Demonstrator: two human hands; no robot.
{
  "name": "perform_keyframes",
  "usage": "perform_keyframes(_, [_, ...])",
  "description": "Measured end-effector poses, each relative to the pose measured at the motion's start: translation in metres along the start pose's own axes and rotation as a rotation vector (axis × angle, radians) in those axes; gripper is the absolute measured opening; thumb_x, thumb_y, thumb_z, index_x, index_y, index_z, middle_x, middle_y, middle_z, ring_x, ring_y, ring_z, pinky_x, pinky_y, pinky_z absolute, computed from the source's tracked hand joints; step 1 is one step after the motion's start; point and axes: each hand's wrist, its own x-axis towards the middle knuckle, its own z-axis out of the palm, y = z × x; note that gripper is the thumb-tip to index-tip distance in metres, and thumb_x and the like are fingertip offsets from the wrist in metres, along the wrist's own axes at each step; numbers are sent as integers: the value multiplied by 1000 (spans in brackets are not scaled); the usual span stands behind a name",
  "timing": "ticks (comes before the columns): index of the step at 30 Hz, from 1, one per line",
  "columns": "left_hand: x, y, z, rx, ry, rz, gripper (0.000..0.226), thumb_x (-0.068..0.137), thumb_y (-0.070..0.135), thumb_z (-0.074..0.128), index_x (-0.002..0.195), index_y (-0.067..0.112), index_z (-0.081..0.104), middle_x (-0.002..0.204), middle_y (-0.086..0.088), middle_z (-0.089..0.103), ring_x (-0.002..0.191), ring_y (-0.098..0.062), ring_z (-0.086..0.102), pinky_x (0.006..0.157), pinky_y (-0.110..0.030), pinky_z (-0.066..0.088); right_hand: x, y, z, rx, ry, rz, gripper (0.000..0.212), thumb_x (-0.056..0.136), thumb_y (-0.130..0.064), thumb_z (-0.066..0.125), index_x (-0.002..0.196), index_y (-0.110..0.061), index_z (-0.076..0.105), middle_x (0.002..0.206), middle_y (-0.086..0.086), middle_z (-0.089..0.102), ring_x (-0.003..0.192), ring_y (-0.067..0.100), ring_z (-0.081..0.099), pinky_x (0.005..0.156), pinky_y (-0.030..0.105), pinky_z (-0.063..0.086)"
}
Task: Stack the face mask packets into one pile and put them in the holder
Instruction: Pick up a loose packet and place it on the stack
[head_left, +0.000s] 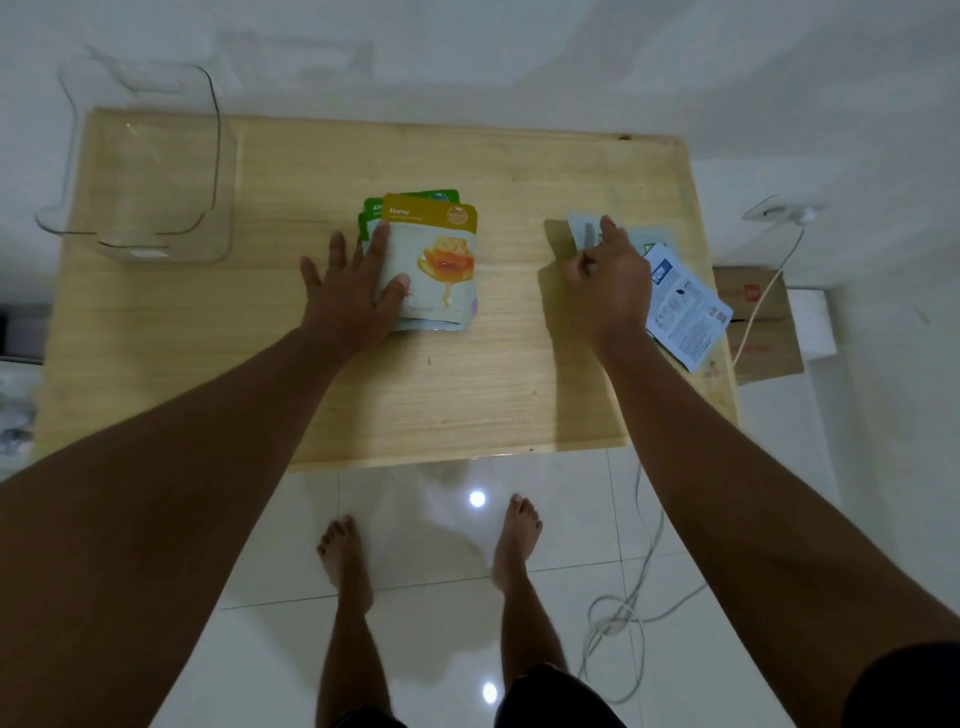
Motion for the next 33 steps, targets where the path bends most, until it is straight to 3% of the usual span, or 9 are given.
perform_keyframes(4, [0,-1,-1,-4,-18,-4,74,95,57,26,157,30,-3,166,-7,15,153,-33,-3,117,-64,-6,-4,-44,-25,324,171,-22,20,89,-18,61,85,-7,77,135,2,63,94,8,69,73,9,51])
perform_keyframes(8, [-1,-1,-1,-6,-11,4,71,98,54,27,157,30,-4,166,-7,14,154,-32,-4,117,-62,-7,-2,-81,-29,683,266,29,16,85,-15,66,93,-9,78,112,2,75,87,4,72,61,12,57])
perform_keyframes(12, [-3,-2,-1,-77,4,19,65,99,51,17,158,29,1,167,-5,11,153,-32,-6,118,-61,-10,-4,-100,-2,855,170,178,11,79,-14,69,81,-17,79,104,-3,77,88,4,72,72,23,62])
perform_keyframes(15, [-2,-2,-2,-189,37,-11,64,99,50,15,158,28,4,166,-1,15,154,-29,-3,117,-62,-11,-10,-105,27,811,112,241,13,82,-15,68,87,-13,79,103,-1,78,88,7,73,77,22,60])
perform_keyframes(18, [0,-3,-2,-246,67,-24,70,99,52,23,157,25,-6,166,-1,16,154,-29,1,117,-60,-12,-19,-107,46,677,120,87,19,90,-7,59,98,-3,75,99,9,77,89,19,72,75,10,54])
perform_keyframes(21, [-1,-5,1,-192,56,18,76,96,56,31,157,29,-6,165,-1,19,154,-32,1,115,-62,-12,-26,-110,59,598,-69,-142,29,97,-2,47,120,6,62,125,26,63,119,33,61,107,41,48])
perform_keyframes(24, [-1,-5,3,-142,66,30,74,96,56,32,158,30,1,165,-6,21,154,-33,2,115,-64,-11,-29,-110,72,269,-283,-362,49,97,-4,44,145,1,38,159,24,22,149,39,17,122,56,17])
perform_keyframes(27, [-1,-5,3,-132,62,30,72,97,56,32,158,30,3,165,-5,20,154,-33,0,115,-64,-12,-29,-108,78,70,-343,-454,58,97,-8,45,150,0,24,162,22,12,150,43,1,122,58,10])
perform_keyframes(33, [-1,-4,2,-113,50,26,73,96,59,30,157,32,1,165,-5,20,153,-33,-1,115,-65,-12,-29,-105,72,97,-357,-457,52,102,-18,39,150,0,26,163,19,13,151,38,2,124,54,10])
